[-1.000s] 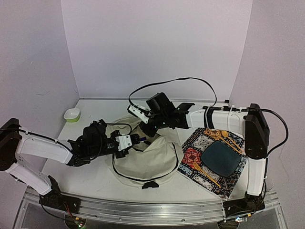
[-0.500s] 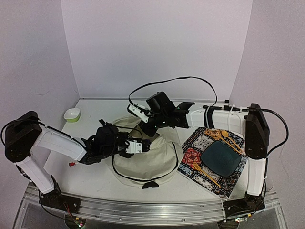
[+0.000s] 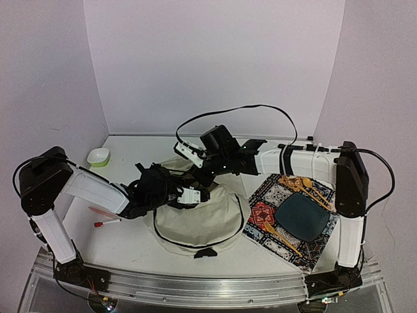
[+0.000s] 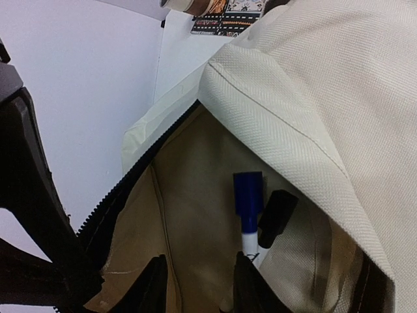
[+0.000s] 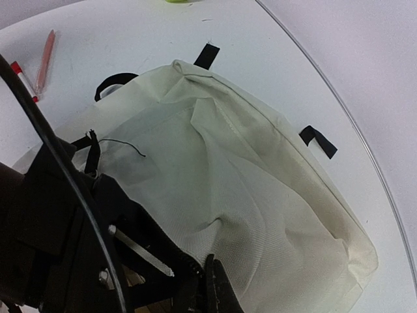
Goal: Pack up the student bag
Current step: Place the pen in the lower front pocket of the bag, then pick up the pen at the center of the board.
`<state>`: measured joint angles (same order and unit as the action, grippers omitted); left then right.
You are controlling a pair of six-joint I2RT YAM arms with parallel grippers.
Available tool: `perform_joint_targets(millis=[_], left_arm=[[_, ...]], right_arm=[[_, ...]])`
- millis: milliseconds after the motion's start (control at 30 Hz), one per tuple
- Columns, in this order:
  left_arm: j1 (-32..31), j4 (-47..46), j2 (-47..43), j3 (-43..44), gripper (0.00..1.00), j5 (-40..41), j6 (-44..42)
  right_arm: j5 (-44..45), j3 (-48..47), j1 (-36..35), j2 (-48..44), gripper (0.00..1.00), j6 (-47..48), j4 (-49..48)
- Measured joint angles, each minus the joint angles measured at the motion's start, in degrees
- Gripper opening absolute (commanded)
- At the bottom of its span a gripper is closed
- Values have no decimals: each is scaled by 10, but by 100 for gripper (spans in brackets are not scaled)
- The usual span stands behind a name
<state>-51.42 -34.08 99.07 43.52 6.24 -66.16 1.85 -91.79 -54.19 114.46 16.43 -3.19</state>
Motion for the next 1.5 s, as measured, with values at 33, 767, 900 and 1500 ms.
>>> perform_joint_targets(millis=[33,767,900,1500], left_arm=[[0,0,0,0,41,0,2],[-24,10,-226,-107,54,8,168],[-24,19,-263,-112,59,32,248],[5,257,-388,-68,99,205,737]], right_arm=[[0,0,0,0,1,0,0],[-2,-10,0,-1,1,0,7],[-2,-11,0,-1,1,0,7],[-3,-19,0,-1,1,0,11]])
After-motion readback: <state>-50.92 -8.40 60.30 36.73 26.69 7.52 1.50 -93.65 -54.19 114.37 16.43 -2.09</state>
